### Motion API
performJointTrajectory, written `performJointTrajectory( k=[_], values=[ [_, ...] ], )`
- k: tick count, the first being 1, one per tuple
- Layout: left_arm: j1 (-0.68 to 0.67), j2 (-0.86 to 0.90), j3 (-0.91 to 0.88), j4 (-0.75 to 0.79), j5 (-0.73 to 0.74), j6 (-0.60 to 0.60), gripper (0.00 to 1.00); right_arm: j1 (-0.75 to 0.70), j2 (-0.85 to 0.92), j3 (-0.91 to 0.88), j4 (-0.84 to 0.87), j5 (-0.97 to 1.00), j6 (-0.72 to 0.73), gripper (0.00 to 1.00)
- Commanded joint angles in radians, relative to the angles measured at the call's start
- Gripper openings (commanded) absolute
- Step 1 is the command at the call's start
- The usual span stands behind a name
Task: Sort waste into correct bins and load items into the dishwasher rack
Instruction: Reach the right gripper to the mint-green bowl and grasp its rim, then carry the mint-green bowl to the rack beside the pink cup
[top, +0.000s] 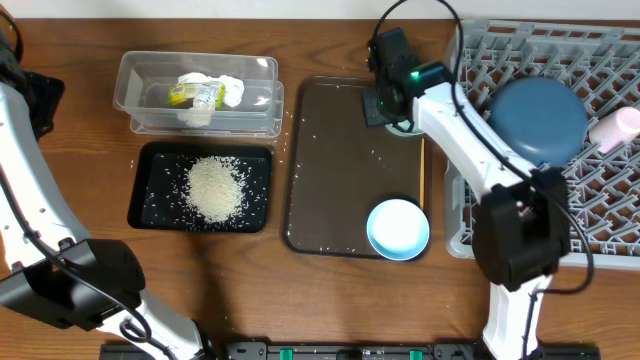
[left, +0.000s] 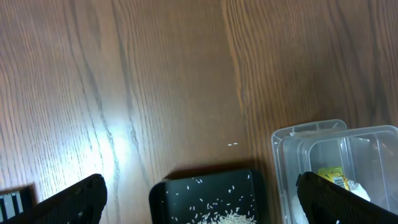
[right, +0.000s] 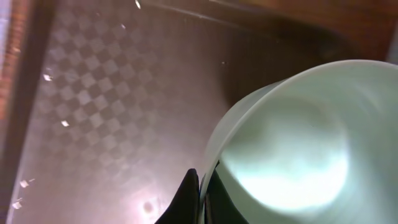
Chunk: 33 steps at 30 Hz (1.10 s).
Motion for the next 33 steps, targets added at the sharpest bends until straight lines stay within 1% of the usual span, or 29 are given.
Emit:
performJointTrajectory(
  k=[1,4,8,11,14,17,19,23,27,30,33],
  values=[
    [0.000,0.006,0.003,-0.003,-0.013,-0.002,1.00,-0.034,-0.106,0.005,-0.034,-0.003,0.034,0.01],
    [0.000,0.006,0.003,-0.003,-0.013,-0.002,1.00,-0.092,-0.183,0.005,-0.109,-0.008,0.033,0.01],
    [0.000,0.006,0.003,-0.003,-0.013,-0.002,1.00,-0.204,-0.269,0.005,-0.228,-0.012,0.040,0.01],
    [0.000,0.006,0.003,-0.003,-0.013,-0.002,1.00,-0.319,-0.316,0.005,-0.313,-0.013,0.071,0.01],
    [0.000,0.006,0.003,-0.003,-0.013,-0.002,0.99,-0.436,-0.337,0.005,-0.364,-0.020,0.071,0.01],
    [0.000,0.006,0.003,-0.003,-0.013,-0.002,1.00,-0.564,-0.340,0.005,-0.389,-0.084,0.068,0.01],
    [0.000,0.006,0.003,-0.003,-0.013,-0.002,1.00,-0.646,-0.340,0.002,-0.387,-0.177,0.039,0.01],
    [0.000,0.006,0.003,-0.003,-0.013,-0.002,1.00,-0.813,-0.340,-0.005,-0.357,-0.496,-0.082,0.01],
    [0.000,0.006,0.003,-0.003,-0.013,-0.002,1.00,-0.947,-0.340,-0.029,-0.346,-0.771,-0.211,0.01],
    [0.000,0.006,0.003,-0.003,-0.013,-0.002,1.00,-1.023,-0.340,-0.082,-0.316,-0.930,-0.296,0.01],
    [0.000,0.006,0.003,-0.003,-0.013,-0.002,1.00,-1.086,-0.340,-0.174,-0.237,-1.053,-0.312,0.01]
  ],
)
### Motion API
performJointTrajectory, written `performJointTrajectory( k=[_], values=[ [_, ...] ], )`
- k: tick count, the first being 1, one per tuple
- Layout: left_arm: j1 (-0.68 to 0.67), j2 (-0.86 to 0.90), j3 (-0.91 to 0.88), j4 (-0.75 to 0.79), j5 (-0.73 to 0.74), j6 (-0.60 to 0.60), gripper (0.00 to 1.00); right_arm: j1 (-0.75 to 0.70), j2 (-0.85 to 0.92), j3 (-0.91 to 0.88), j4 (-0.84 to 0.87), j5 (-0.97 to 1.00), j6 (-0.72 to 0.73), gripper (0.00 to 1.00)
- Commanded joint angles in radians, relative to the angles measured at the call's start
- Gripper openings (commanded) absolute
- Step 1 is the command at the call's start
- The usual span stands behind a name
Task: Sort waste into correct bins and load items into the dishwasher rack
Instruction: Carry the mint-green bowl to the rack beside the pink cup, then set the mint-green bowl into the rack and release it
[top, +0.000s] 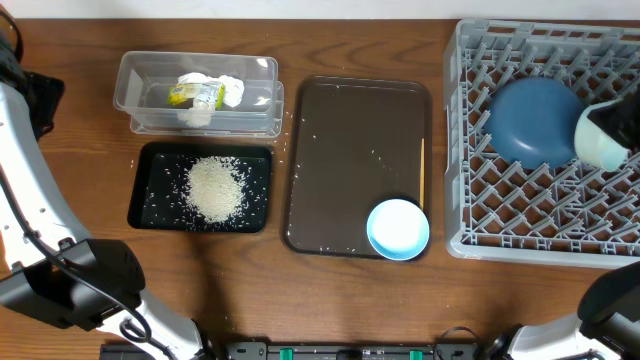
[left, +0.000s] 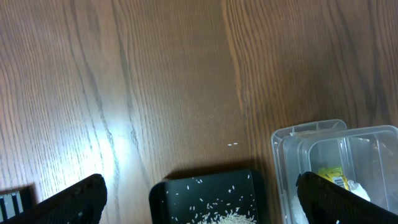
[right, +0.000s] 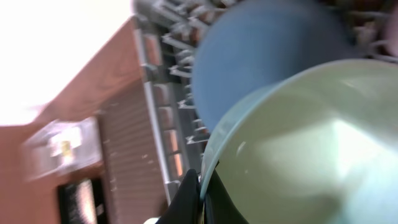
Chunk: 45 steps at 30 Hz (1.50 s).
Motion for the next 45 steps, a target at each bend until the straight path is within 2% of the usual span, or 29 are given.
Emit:
performJointTrajectory(
  k=[1,7,17,23,31,37,45],
  values=[
    [0.000,0.006,0.003,-0.003,-0.012,-0.002,1.00,-0.061,-0.015,-0.100,0.069,-0.277,-0.087,0.01],
    [0.000,0.006,0.003,-0.003,-0.012,-0.002,1.00,-0.148,-0.015,-0.282,0.295,-0.371,-0.087,0.01],
    [0.000,0.006,0.003,-0.003,-0.012,-0.002,1.00,-0.188,0.010,-0.422,0.546,-0.568,-0.053,0.01],
    [0.000,0.006,0.003,-0.003,-0.012,-0.002,1.00,-0.192,0.024,-0.455,0.543,-0.558,-0.050,0.01],
    [0.000,0.006,0.003,-0.003,-0.012,-0.002,1.00,-0.228,0.024,-0.456,0.458,-0.391,-0.050,0.02],
    [0.000,0.006,0.003,-0.003,-0.012,-0.002,1.00,-0.275,0.023,-0.456,0.446,-0.342,0.014,0.06],
    [0.000,0.006,0.003,-0.003,-0.012,-0.002,1.00,-0.325,0.018,-0.456,0.358,-0.286,0.021,0.10]
  ],
)
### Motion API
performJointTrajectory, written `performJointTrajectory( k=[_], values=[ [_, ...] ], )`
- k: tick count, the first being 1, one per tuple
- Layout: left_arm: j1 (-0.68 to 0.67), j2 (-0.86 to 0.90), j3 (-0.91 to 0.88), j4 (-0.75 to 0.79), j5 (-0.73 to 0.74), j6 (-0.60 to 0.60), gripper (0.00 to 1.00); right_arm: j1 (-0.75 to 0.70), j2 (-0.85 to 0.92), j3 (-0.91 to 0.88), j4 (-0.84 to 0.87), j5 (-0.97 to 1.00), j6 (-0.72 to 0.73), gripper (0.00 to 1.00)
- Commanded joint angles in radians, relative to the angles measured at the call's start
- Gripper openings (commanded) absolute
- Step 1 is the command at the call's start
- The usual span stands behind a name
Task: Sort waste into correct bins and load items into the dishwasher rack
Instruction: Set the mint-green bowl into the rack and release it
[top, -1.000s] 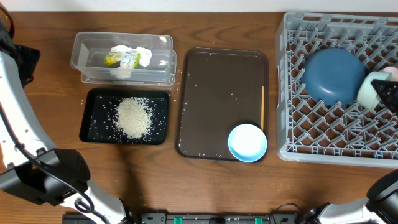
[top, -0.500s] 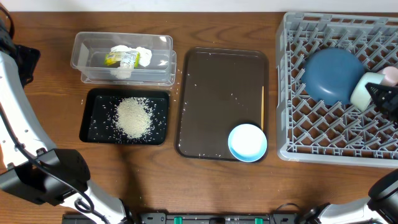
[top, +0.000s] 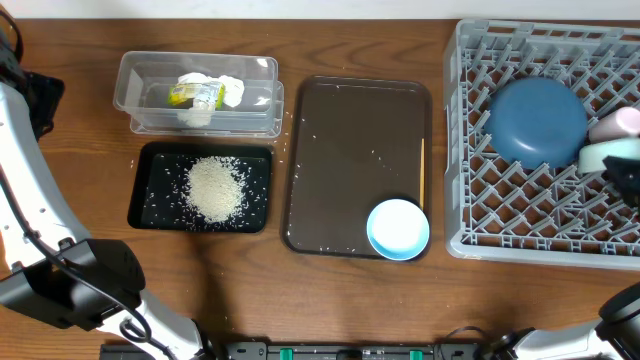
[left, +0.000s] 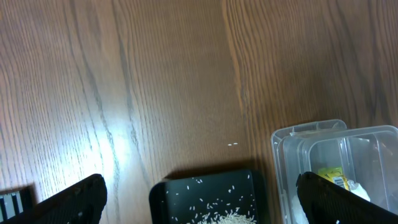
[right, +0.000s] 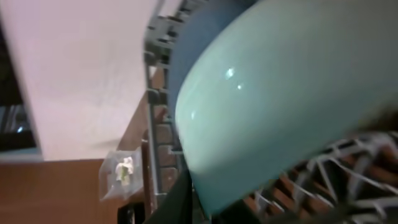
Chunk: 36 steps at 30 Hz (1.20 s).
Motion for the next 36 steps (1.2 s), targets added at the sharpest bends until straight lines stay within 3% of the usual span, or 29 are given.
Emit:
performJointTrajectory(
  k=[1,12,16,19,29,36],
  values=[
    [0.000,0.006,0.003,-0.003,-0.012,-0.002,1.00,-0.023,-0.002,-0.008,-0.019,0.052,0.031,0.11],
    [0.000,0.006,0.003,-0.003,-0.012,-0.002,1.00,-0.047,-0.231,-0.008,-0.087,0.226,0.166,0.12],
    [0.000,0.006,0.003,-0.003,-0.012,-0.002,1.00,-0.047,-0.370,-0.008,-0.089,0.272,0.207,0.20],
    [0.000,0.006,0.003,-0.003,-0.012,-0.002,1.00,-0.038,-0.456,-0.008,-0.061,0.278,0.222,0.36],
    [0.000,0.006,0.003,-0.003,-0.012,-0.002,1.00,0.182,-0.437,-0.008,0.051,0.729,0.303,0.06],
    [0.000,0.006,0.003,-0.003,-0.012,-0.002,1.00,0.310,-0.270,-0.008,0.160,0.940,0.307,0.02]
  ],
)
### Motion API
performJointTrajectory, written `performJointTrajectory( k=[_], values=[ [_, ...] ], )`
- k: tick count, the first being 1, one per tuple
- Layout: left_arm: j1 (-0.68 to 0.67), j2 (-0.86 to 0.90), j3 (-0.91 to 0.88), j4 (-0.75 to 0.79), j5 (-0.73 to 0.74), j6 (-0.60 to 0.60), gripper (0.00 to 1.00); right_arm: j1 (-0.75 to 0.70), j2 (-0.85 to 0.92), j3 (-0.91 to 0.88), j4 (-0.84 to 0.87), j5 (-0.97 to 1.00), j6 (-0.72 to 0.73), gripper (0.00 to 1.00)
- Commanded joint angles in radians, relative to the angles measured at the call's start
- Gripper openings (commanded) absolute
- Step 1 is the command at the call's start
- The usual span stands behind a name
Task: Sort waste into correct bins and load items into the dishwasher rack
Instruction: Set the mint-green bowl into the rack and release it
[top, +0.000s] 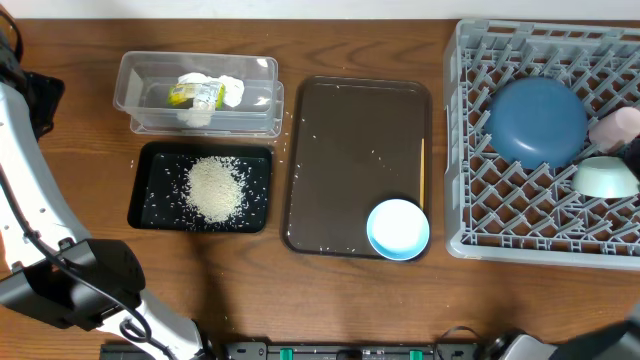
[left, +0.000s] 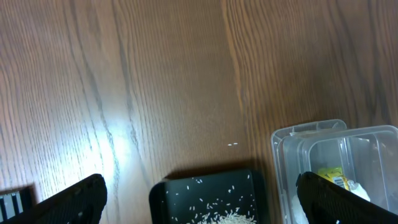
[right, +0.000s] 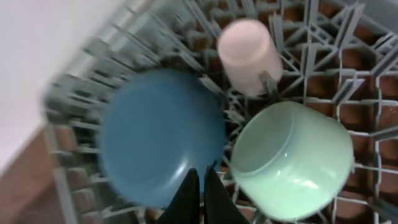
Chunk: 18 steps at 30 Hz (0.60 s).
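A mint-green cup (right: 292, 158) sits upside down in the grey dishwasher rack (top: 520, 230), beside an overturned blue bowl (right: 161, 137) and a pink cup (right: 249, 56). My right gripper (right: 201, 183) hovers above the rack, between bowl and mint cup, fingers together with nothing in them. A small light-blue bowl (top: 398, 228) rests on the brown tray (top: 350, 150). My left gripper (left: 199, 205) is open over the table near the black tray of rice (left: 205, 199).
A clear bin (top: 200, 95) holding crumpled wrappers stands behind the black rice tray (top: 205, 187). A thin wooden stick (top: 423, 175) lies along the brown tray's right edge. Rice grains are scattered on the brown tray.
The mint cup was in my right gripper, tilted low over the rack; now it stands free in the rack, upside down, and the gripper is clear of it. The left arm is unchanged.
My right gripper first pinched the mint cup's rim at the back of the brown tray. Then it held the cup over the rack beside the blue bowl, then tilted low at the rack's right side. Now the cup stands in the rack. The left gripper stayed put.
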Motion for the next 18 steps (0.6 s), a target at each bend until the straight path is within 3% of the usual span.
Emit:
performJointTrajectory(
  k=[1,18],
  values=[
    [0.000,0.006,0.003,-0.003,-0.013,-0.002,1.00,0.032,0.080,0.004,0.031,0.155,0.014,0.02],
    [0.000,0.006,0.003,-0.003,-0.013,-0.002,1.00,0.027,0.177,0.004,-0.079,0.297,0.053,0.01]
  ],
)
